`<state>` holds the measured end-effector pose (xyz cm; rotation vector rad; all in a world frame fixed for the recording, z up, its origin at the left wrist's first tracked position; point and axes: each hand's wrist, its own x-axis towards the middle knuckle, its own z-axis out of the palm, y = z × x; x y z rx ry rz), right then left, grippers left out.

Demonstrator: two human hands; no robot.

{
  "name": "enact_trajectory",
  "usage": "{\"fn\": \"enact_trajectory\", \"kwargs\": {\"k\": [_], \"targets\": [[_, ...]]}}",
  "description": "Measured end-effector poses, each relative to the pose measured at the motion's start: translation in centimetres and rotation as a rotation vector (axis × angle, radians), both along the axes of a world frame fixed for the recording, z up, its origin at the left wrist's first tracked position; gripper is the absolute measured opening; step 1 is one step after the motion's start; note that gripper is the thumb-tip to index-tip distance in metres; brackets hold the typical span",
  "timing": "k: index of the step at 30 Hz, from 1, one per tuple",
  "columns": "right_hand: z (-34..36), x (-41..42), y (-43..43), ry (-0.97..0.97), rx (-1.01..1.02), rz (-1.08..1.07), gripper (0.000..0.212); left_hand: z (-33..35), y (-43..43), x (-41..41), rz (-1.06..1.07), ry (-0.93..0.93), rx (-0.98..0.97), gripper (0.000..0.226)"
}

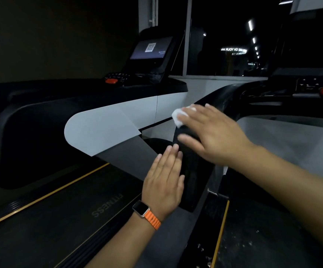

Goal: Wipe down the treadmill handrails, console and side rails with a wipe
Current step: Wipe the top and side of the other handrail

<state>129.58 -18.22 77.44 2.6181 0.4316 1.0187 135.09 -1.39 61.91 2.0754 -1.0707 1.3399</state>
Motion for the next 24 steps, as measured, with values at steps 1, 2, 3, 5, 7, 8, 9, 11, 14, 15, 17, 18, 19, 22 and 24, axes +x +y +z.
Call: {"fn": "enact_trajectory", "kwargs": {"k": [1, 2, 3, 5, 7, 8, 9, 11, 14, 15, 17, 18, 19, 22, 24], "targets": [[0.5, 0.5, 0.6, -0.004, 0.071, -0.027, 0.068, 0.0, 0.0, 0.0, 0.003, 0.001, 0.002, 0.053], [0.4, 0.7, 1.2, -0.013, 0.096, -0.046, 0.069, -0.1, 0.0, 0.0, 0.002, -0.001, -0.001, 0.053], [-0.3, 0.7, 1.4, -0.027, 0.069, -0.05, 0.069, -0.1, 0.0, 0.1, -0.005, -0.004, -0.005, 0.052], [-2.7, -0.6, 1.0, -0.039, -0.075, -0.002, 0.074, -0.3, 0.0, 0.4, -0.022, 0.001, -0.016, 0.052], [-5.1, -2.5, -0.5, -0.039, -0.221, 0.076, 0.078, -0.4, 0.0, 0.4, -0.015, -0.008, -0.021, 0.05], [-5.7, -3.1, -1.4, -0.045, -0.279, 0.103, 0.077, -0.4, 0.0, 0.3, -0.012, -0.014, -0.02, 0.05], [-5.7, -3.2, -2.1, -0.055, -0.314, 0.115, 0.074, -0.4, -0.1, 0.2, -0.014, -0.015, -0.022, 0.05], [-4.4, -2.3, -2.4, -0.075, -0.256, 0.086, 0.07, -0.3, -0.1, 0.0, -0.025, -0.007, -0.029, 0.051], [-1.5, -0.7, -1.7, -0.1, 0.046, 0.028, 0.067, -0.3, -0.1, -0.2, -0.024, 0.009, -0.025, 0.052], [-1.4, -0.5, -1.6, -0.112, 0.101, 0.047, 0.068, -0.2, -0.1, -0.2, -0.022, 0.012, -0.026, 0.052], [-3.0, -1.2, -2.2, -0.118, 0.073, 0.103, 0.073, -0.2, 0.0, -0.2, -0.029, 0.014, -0.029, 0.051], [-4.5, -2.0, -2.7, -0.118, 0.01, 0.116, 0.075, -0.2, 0.0, -0.2, -0.037, 0.015, -0.033, 0.051], [-6.0, -2.9, -3.1, -0.114, -0.069, 0.124, 0.076, -0.2, -0.1, -0.2, -0.046, 0.015, -0.038, 0.051], [-9.2, -4.7, -4.0, -0.105, -0.293, 0.139, 0.074, -0.3, -0.2, 0.0, -0.06, 0.017, -0.042, 0.051], [-8.8, -4.6, -3.9, -0.114, -0.33, 0.131, 0.071, -0.4, -0.2, 0.0, -0.054, 0.02, -0.04, 0.052]]}}
